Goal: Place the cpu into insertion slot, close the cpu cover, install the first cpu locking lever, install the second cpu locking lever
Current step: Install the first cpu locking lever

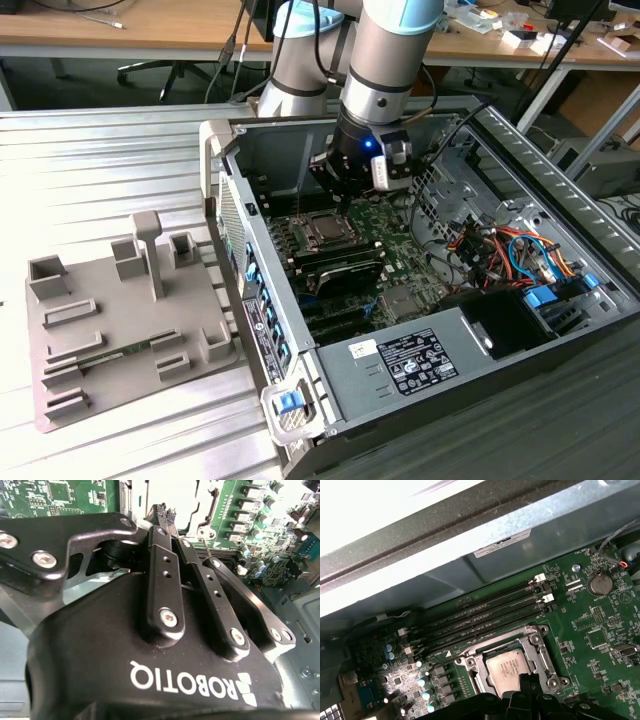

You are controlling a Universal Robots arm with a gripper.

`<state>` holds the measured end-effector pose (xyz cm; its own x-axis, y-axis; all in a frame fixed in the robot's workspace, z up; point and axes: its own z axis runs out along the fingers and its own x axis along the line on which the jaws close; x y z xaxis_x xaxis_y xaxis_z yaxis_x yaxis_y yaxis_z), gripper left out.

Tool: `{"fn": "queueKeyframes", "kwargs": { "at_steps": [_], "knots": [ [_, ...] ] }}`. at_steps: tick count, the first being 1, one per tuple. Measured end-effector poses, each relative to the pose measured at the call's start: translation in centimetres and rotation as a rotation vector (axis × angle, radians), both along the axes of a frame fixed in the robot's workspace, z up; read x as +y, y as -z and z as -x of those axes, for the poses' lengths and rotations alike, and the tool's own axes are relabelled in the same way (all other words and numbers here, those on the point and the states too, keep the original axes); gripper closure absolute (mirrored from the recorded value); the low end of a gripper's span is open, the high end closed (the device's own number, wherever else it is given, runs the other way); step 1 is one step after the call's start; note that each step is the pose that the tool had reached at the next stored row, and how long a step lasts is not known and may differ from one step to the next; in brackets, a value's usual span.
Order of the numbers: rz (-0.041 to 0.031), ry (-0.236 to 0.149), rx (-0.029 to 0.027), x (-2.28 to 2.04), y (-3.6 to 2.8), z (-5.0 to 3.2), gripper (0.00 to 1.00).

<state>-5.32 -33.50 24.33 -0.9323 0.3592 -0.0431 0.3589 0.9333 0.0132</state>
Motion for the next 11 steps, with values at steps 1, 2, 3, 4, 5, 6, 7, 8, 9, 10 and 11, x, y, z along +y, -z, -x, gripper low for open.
{"fn": "queueKeyframes", "kwargs": {
  "at_steps": [1,2,3,4,5,6,7,8,9,10,11],
  "knots": [
    [0.0000,-0.005,0.0000,0.00,0.00,0.00,0.89],
    [-0.0001,-0.006,0.0000,0.00,0.00,0.00,0.89],
    [0.0000,-0.008,0.0000,0.00,0.00,0.00,0.89],
    [-0.0001,-0.012,0.0000,0.00,0.00,0.00,0.89],
    [-0.0001,-0.015,0.0000,0.00,0.00,0.00,0.89],
    [0.0000,-0.017,0.0000,0.00,0.00,0.00,0.89],
    [0.0000,-0.020,0.0000,0.00,0.00,0.00,0.89],
    [0.0000,-0.025,0.0000,0.00,0.00,0.00,0.89],
    [0.0000,-0.027,0.0000,0.00,0.00,0.00,0.89],
    [0.0000,-0.029,0.0000,0.00,0.00,0.00,0.89],
    [0.0000,-0.033,0.0000,0.00,0.00,0.00,0.89]
  ]
}}
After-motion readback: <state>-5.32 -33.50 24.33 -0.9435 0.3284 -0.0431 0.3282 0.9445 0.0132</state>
